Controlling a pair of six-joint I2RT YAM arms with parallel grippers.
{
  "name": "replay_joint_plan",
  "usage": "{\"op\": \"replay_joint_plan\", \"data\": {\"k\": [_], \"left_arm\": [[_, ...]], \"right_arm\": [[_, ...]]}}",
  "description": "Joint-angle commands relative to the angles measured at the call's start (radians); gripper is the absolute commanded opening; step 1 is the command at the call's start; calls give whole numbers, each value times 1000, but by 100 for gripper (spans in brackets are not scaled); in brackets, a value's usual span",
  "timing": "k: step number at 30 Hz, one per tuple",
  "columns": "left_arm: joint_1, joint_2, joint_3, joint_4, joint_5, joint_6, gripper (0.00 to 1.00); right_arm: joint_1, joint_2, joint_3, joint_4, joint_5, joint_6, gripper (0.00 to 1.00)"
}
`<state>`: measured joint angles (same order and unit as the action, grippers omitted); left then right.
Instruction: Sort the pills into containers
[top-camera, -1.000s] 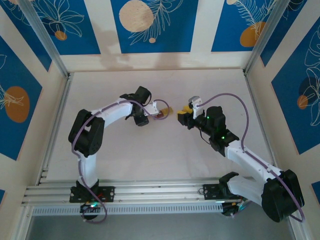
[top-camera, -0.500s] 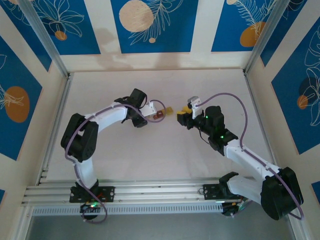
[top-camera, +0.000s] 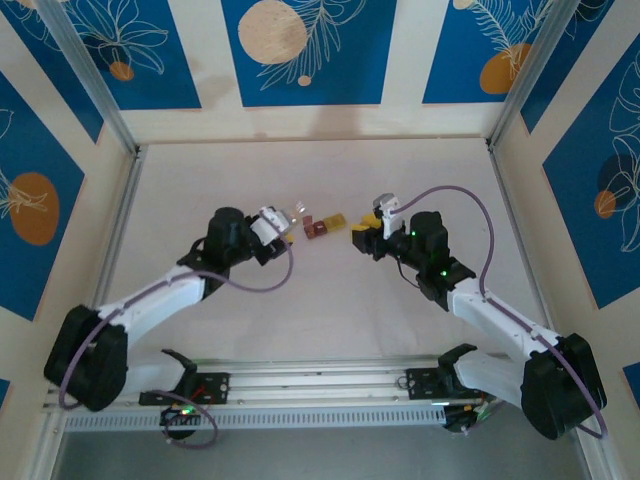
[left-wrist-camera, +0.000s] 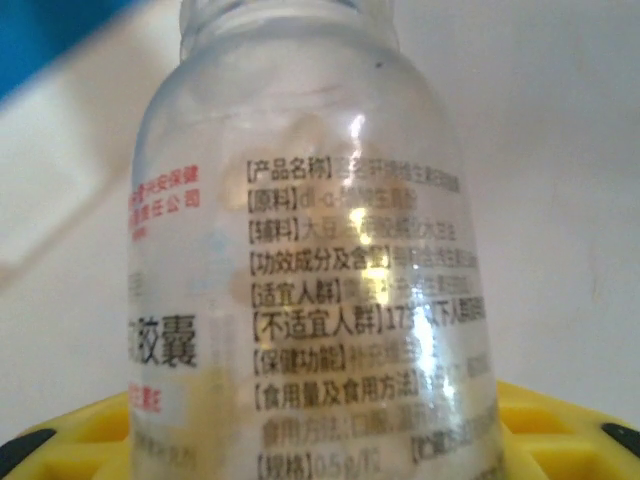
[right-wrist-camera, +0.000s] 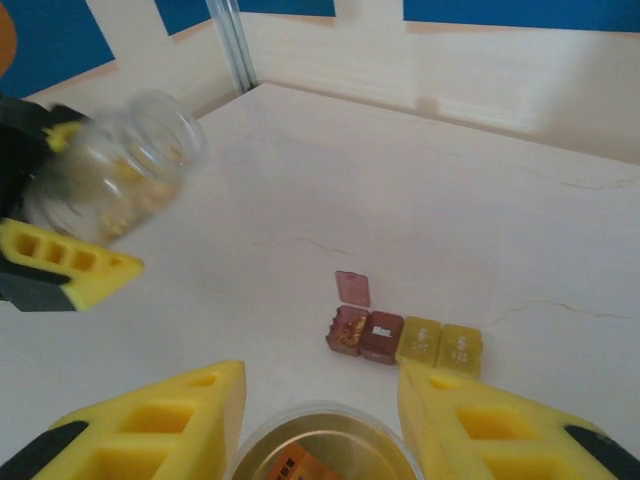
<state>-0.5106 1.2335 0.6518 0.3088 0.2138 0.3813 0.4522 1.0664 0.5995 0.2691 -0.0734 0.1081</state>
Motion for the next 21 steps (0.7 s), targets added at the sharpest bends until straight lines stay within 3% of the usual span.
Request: {"op": "replay_joint_plan", "data": {"k": [1,11,15,21], "left_arm": [[7,-43,-121,459,117,-128,0],[-5,34,-239,1073,221,-351,0],[-21,31,-232,1082,265,-363,0],[-40,16,-248,1083,292,-366,0]], "right_arm": [[11,-13,72,-11,-78,40,0],[67,-50,210,-60,-343,-38,0],[96,-49,292,-120,-423,-98,0],[146,-48,376,-191,-431,-184,0]]}}
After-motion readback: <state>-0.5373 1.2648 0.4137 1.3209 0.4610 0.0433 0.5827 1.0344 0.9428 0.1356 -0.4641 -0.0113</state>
